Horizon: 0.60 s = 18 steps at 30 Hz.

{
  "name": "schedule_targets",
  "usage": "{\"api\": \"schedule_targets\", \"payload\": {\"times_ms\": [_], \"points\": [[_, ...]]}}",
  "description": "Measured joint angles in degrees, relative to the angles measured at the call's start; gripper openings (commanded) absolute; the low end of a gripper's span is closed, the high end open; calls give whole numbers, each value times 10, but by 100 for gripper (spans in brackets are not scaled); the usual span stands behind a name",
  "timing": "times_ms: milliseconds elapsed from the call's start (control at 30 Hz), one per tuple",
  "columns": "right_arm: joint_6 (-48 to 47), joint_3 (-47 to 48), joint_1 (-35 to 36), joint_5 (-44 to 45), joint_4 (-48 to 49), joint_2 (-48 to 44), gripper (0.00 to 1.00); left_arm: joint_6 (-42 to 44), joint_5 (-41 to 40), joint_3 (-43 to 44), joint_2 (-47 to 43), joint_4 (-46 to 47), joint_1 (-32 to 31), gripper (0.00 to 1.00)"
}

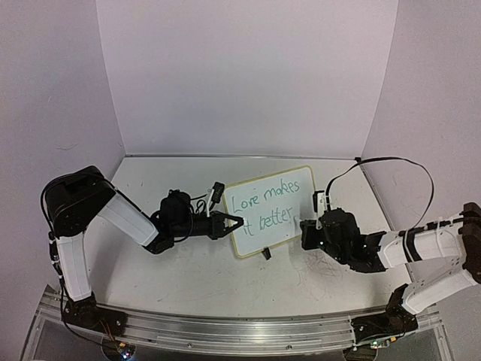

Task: Write a sentence on the whiteboard
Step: Write a sentence on the whiteboard, then pick up the whiteboard from the center of the board.

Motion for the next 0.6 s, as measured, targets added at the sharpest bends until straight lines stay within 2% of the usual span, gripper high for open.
{"api": "schedule_targets", "payload": {"times_ms": [467,600], "points": [[-4,7,0,6,13,34,0,2,-2,0,-2,-3,0,0],[0,15,0,6,-21,2,0,1,0,0,-2,-4,0,8]]}}
